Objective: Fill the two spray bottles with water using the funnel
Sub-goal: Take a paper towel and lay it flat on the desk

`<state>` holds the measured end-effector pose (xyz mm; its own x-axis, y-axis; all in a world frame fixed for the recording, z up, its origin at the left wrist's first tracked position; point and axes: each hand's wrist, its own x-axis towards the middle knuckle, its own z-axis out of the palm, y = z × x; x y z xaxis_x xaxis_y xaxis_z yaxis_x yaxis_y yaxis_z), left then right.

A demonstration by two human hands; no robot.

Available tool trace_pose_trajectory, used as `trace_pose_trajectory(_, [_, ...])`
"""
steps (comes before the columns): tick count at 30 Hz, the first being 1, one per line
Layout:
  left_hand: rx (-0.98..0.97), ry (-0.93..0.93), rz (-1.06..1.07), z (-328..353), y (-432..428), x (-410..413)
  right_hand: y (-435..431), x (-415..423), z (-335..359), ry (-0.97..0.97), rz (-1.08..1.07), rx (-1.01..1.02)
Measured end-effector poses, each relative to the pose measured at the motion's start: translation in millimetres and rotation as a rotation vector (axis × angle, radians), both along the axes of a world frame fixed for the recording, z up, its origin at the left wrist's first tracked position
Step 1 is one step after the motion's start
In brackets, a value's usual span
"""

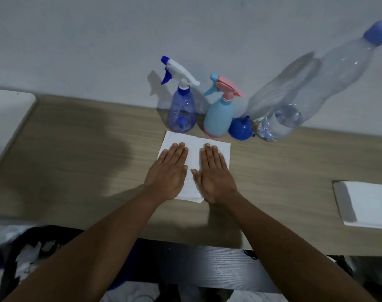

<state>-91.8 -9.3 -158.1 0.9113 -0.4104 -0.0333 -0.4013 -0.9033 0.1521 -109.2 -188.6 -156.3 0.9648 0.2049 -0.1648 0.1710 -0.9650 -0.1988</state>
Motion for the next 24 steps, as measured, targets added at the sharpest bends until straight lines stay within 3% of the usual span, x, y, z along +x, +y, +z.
trace_pose_trajectory(17, [-0.005, 0.093, -0.063, 4, -221, -16, -220, -29, 2, -0.017, -0.040, -0.047])
trace_pose_trajectory(24, [0.051, 0.110, -0.096, 2, -276, -43, -269, -62, -2, -0.025, -0.113, -0.033])
